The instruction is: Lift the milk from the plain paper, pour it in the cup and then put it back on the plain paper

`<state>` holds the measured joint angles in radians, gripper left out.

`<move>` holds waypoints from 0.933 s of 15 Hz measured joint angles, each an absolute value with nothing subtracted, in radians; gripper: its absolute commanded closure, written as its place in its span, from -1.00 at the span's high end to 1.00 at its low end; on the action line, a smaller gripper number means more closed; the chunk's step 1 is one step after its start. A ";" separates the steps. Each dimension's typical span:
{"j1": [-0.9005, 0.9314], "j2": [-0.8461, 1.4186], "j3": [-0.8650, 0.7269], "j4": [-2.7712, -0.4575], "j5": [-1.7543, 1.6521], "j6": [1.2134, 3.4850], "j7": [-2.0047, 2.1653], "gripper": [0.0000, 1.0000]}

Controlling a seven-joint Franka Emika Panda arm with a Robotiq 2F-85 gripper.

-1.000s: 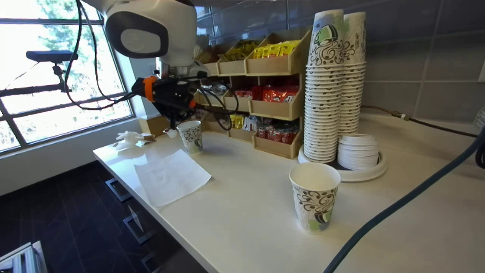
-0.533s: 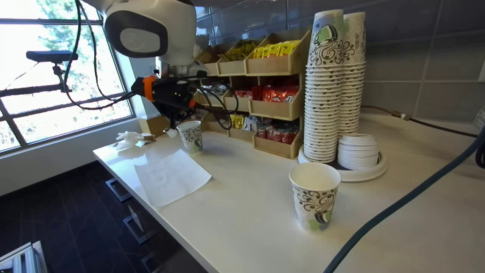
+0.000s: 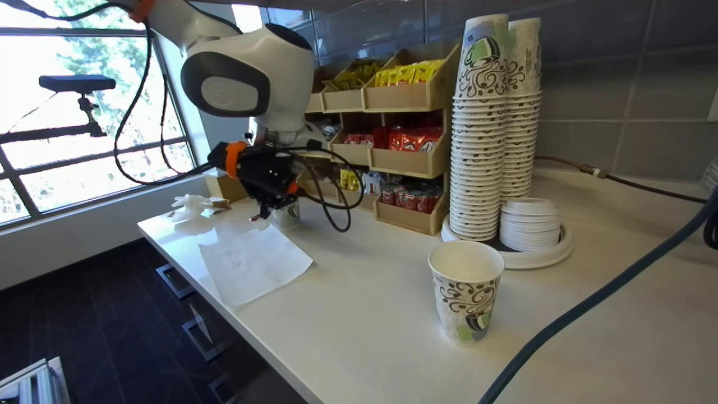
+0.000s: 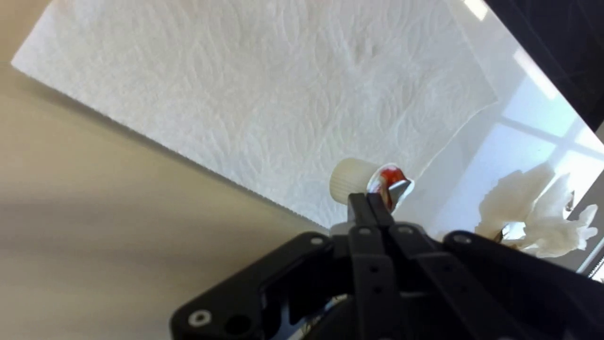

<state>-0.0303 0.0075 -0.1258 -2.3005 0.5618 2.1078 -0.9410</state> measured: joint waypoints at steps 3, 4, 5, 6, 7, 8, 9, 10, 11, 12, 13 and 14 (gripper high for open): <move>-0.044 0.041 -0.125 -2.300 0.562 2.101 -0.924 -0.99; -0.048 0.050 -0.124 -2.299 0.563 2.096 -0.920 -0.99; -0.051 0.058 -0.124 -2.299 0.565 2.089 -0.915 -0.99; -0.055 0.064 -0.122 -2.298 0.567 2.080 -0.911 -0.99; -0.058 0.070 -0.120 -2.297 0.569 2.072 -0.907 -0.99; -0.061 0.076 -0.117 -2.296 0.569 2.069 -0.903 -0.99; -0.062 0.081 -0.116 -2.296 0.570 2.068 -0.898 -0.99; -0.062 0.085 -0.113 -2.296 0.570 2.068 -0.893 -0.99; -0.062 0.091 -0.111 -2.295 0.570 2.068 -0.888 -0.99; -0.063 0.096 -0.107 -2.295 0.570 2.068 -0.882 -0.99; -0.063 0.101 -0.104 -2.294 0.570 2.068 -0.875 -0.99; -0.063 0.105 -0.101 -2.294 0.570 2.068 -0.869 -0.99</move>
